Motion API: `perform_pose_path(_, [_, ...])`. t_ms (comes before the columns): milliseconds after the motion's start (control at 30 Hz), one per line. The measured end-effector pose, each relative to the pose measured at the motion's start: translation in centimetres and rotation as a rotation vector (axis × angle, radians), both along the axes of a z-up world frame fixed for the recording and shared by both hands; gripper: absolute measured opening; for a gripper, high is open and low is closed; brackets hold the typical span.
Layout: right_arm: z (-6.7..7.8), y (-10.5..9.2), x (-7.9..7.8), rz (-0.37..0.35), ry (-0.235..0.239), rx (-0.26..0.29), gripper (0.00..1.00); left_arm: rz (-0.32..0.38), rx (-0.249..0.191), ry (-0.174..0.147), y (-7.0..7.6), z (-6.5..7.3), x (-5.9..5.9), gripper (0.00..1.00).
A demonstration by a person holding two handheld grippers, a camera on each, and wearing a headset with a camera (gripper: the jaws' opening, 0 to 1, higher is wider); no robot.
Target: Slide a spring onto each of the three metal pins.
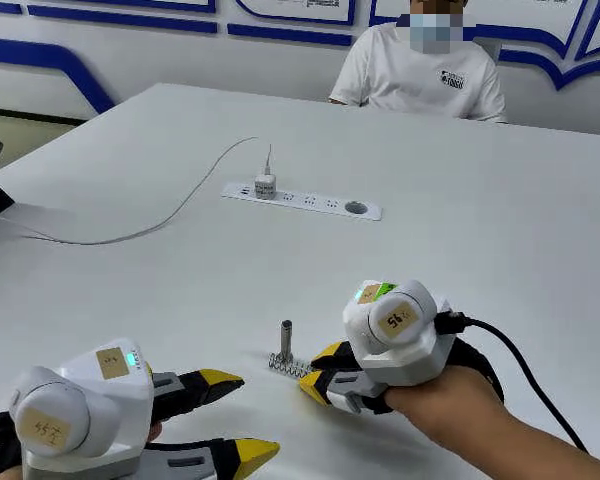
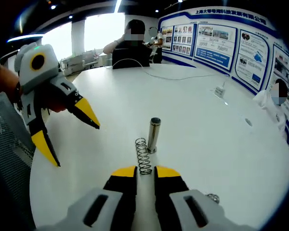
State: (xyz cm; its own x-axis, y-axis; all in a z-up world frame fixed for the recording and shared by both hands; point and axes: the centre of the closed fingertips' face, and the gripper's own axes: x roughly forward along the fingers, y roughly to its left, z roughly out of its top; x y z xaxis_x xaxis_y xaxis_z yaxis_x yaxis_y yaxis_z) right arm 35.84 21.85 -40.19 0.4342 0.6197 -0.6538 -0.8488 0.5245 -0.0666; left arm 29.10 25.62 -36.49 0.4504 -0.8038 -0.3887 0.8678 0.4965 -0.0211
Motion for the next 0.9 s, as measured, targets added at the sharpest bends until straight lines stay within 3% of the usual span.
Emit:
perform_pose_path(367, [0.0,0.2,-0.3,-0.007,0.024,0.015,0.12,0.004,0.004,-0.003,0.2,0.1,0.1,0.46])
perform_pose_path(600, [0.1,-0.1,-1.4,0.014,0.034,0.000,0.11,-0.002,0.007,-0.004,0.1,0.0,0.0,0.46])
perform_pose_path(900, [1.7,-0.6,-2.9,0.052,0.012,-0.012,0.11,-0.016,0.009,-0.009,-0.4,0.3,0.0,0.45])
